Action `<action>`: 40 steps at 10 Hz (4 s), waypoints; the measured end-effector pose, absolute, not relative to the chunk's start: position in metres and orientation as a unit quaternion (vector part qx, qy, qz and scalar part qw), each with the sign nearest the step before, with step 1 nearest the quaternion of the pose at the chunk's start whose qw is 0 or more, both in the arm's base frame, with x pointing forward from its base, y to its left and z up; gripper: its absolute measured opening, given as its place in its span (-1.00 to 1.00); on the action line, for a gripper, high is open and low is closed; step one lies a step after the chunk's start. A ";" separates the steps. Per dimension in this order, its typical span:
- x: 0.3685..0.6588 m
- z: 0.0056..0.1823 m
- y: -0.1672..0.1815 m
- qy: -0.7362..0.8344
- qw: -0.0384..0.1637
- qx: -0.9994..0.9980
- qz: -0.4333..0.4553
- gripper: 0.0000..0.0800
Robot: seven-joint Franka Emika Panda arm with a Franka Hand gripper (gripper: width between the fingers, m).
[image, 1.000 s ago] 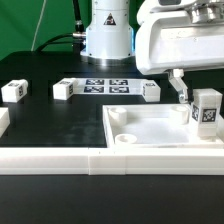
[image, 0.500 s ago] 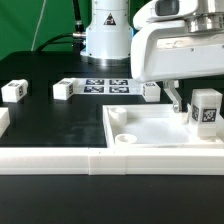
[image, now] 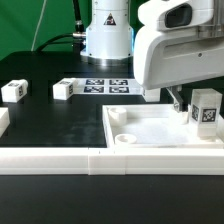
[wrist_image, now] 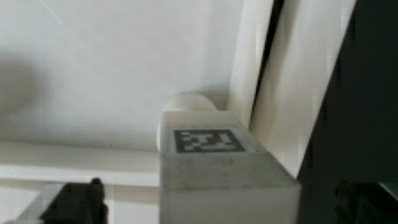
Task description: Assemble one leg
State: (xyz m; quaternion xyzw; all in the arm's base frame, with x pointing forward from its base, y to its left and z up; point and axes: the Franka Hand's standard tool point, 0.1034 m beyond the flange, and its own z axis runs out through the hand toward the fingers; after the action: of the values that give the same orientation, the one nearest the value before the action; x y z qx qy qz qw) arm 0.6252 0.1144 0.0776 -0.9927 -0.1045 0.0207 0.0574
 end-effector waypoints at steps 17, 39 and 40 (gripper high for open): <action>0.623 0.075 0.127 0.497 0.035 -0.867 0.032 -0.27; 0.625 0.073 0.116 -0.046 0.018 -0.999 0.015 -0.13; 0.625 0.073 0.116 -0.033 0.018 -0.999 0.016 -0.27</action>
Offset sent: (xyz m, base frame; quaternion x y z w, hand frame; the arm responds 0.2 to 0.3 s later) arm 0.0000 0.0000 0.0000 0.0000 0.0000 0.0000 1.0000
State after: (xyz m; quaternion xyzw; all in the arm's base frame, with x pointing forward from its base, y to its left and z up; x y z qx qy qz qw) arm 0.6254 0.1162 0.0728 -0.9992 -0.0328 0.0155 0.0181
